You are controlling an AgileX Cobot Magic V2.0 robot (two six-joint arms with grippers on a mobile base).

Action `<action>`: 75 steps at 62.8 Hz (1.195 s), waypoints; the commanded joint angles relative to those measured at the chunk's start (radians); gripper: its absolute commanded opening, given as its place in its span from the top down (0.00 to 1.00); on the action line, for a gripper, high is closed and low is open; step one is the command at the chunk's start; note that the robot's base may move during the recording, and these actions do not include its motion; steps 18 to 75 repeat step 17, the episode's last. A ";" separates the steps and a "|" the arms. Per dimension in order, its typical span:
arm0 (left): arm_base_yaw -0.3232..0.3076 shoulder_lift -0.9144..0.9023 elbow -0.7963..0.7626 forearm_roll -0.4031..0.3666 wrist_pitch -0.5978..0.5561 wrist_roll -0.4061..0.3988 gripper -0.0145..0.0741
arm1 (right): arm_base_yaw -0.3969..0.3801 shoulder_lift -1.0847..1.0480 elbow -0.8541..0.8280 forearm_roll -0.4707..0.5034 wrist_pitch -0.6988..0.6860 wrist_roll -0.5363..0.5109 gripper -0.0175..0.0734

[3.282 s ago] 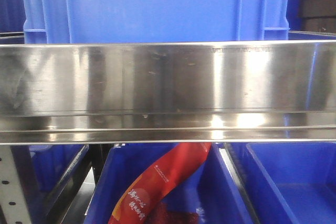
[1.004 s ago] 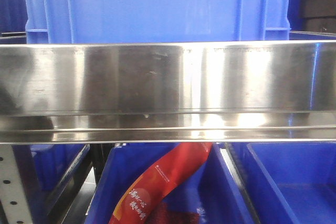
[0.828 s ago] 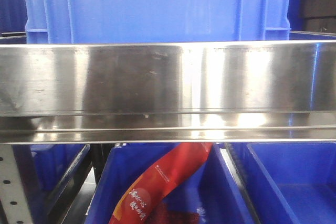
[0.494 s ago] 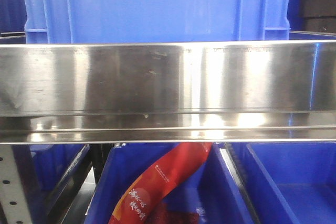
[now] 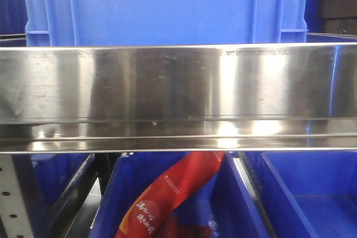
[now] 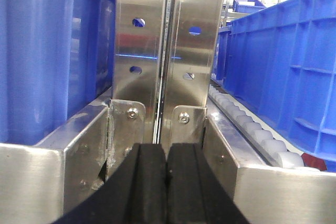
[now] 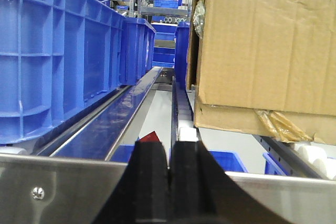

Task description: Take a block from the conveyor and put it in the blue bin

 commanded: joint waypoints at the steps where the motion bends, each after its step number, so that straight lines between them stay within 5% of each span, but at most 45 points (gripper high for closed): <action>1: 0.000 -0.004 -0.001 0.004 -0.017 -0.007 0.96 | -0.003 -0.003 0.000 -0.006 -0.023 -0.005 0.99; 75: 0.000 -0.004 -0.001 0.004 -0.017 -0.007 0.96 | -0.003 -0.003 0.000 -0.006 -0.023 -0.005 0.99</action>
